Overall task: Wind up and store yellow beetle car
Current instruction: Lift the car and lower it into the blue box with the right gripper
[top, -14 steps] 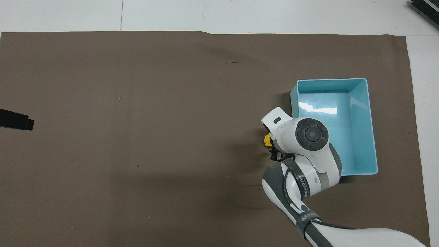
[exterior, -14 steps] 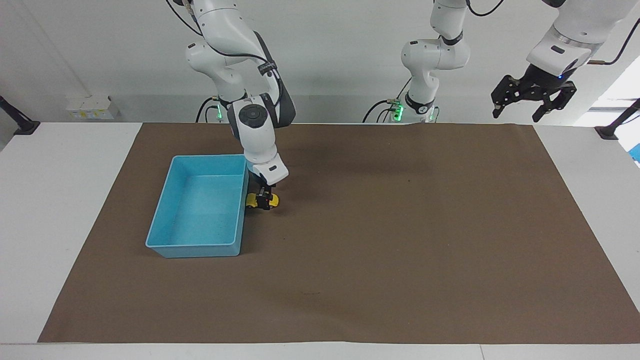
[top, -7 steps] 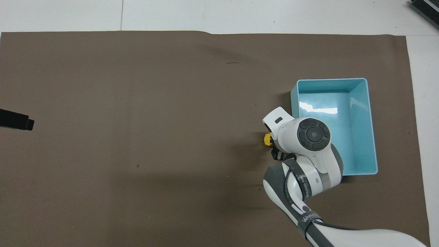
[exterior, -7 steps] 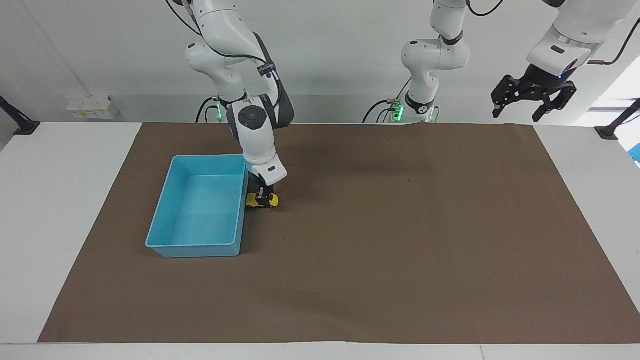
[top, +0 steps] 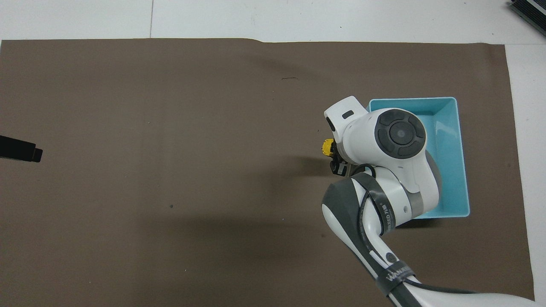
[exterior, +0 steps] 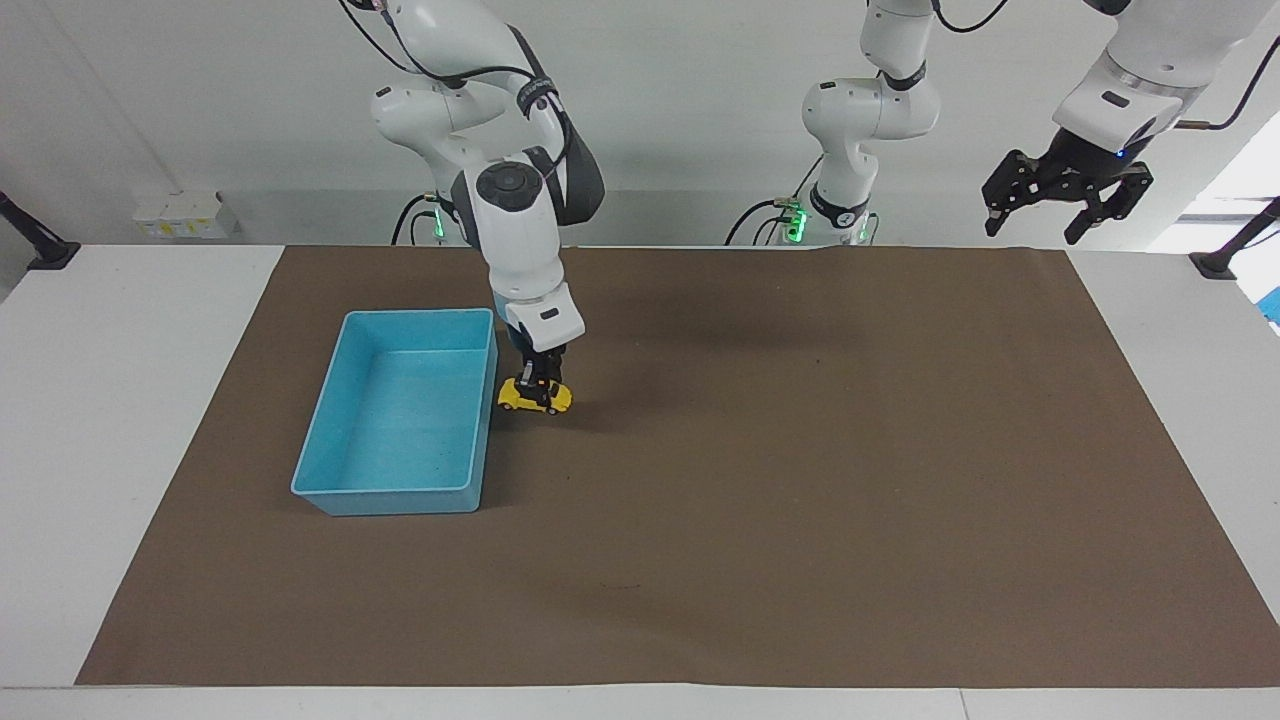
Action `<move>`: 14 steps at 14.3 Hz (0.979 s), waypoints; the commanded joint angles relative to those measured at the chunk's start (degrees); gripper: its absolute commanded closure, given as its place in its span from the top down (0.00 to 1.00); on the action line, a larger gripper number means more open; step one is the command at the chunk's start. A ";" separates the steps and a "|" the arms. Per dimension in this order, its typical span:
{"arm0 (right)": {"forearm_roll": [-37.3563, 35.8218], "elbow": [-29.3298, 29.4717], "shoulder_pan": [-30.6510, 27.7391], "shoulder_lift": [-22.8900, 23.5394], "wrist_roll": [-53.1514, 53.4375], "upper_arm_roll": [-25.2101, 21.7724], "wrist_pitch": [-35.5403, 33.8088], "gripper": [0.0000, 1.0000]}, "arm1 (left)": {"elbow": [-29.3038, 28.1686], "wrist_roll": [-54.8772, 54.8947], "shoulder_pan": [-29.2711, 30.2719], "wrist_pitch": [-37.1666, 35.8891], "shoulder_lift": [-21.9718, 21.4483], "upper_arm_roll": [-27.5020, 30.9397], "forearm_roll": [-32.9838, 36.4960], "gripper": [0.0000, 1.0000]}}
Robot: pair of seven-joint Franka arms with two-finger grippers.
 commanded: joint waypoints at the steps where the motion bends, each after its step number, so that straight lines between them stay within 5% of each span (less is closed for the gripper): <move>1: 0.68 6.06 -1.10 0.87 -0.09 -0.48 -6.67 0.00 | -0.54 -0.47 0.23 -0.55 -0.64 -0.30 0.61 1.00; 7: 0.76 4.60 -13.83 -4.66 -19.66 -0.75 -15.67 0.00 | -0.54 -0.47 0.23 -0.55 -0.64 -0.21 0.61 1.00; 10: 0.76 -2.86 -18.58 -8.52 -25.92 -0.75 -14.27 0.00 | -0.54 -0.47 0.23 -0.55 -0.64 -0.30 0.61 1.00; 14: 0.50 -11.65 -17.54 -10.20 -26.38 -0.67 -6.30 0.00 | -0.54 -0.55 0.23 -0.55 -0.64 -0.30 0.61 1.00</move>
